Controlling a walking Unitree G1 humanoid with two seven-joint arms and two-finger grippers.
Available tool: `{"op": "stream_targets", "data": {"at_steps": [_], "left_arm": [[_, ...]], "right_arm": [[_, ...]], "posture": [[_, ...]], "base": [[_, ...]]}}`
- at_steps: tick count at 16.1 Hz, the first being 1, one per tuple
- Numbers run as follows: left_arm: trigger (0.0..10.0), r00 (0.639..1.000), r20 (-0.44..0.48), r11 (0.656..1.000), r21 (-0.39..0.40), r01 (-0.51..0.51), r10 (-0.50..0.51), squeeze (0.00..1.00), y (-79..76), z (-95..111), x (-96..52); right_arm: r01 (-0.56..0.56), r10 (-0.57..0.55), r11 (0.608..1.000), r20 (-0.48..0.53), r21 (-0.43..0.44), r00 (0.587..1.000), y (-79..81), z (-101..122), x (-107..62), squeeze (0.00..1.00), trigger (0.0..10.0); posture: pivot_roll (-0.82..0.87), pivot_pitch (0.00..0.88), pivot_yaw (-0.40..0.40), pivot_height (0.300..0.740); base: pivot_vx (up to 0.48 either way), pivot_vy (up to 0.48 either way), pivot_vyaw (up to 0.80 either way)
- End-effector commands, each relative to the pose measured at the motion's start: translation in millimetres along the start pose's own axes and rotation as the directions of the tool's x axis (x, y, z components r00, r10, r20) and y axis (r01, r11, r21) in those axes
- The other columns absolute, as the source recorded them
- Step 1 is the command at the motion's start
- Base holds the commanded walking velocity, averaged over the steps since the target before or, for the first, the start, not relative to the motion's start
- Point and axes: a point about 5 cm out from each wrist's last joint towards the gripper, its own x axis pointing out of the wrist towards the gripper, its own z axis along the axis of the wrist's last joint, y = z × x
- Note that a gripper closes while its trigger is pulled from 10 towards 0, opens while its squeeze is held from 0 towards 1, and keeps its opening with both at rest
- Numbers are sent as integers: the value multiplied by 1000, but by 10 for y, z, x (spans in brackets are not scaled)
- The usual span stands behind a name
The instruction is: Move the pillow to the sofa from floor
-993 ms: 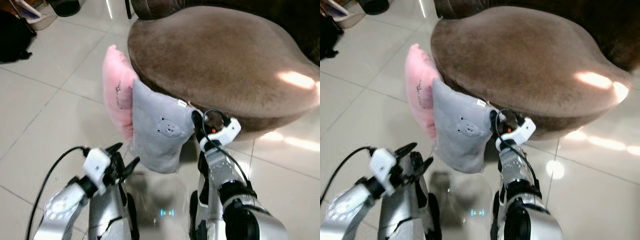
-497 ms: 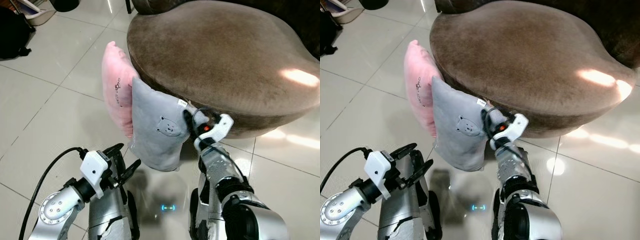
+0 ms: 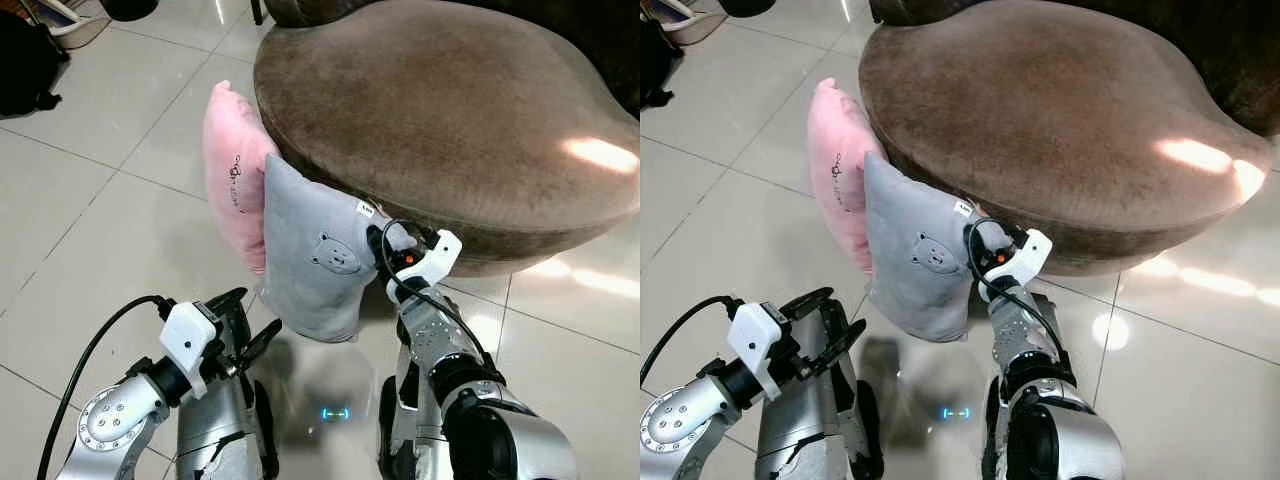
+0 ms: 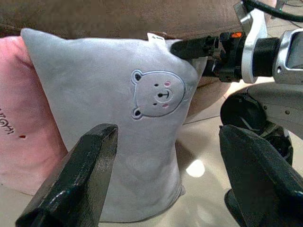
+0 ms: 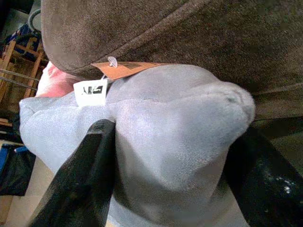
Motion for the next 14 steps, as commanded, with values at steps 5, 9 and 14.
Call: {"op": "stream_targets", "data": {"at_steps": [5, 9, 14], "left_arm": [[10000, 1000, -18, 1000, 4, -7, 7, 0, -34, -15, -17], [10000, 999, -10, 999, 7, -45, 45, 0, -21, -28, 16], [10000, 995, 4, 995, 3, -99, 99, 0, -35, -34, 52]], "right_arm": [[-4, 4, 1000, -34, -5, 999, -10, -100, -29, 0, 0], [-14, 14, 1000, -46, -4, 999, 3, -121, -29, 0, 0], [-54, 54, 999, -63, 3, 997, 68, -118, 7, 0, 0]], "posture": [[144, 295, 29, 446], [119, 286, -23, 446], [113, 255, -72, 446]], "base": [[0, 0, 0], [0, 0, 0], [0, 0, 0]]}}
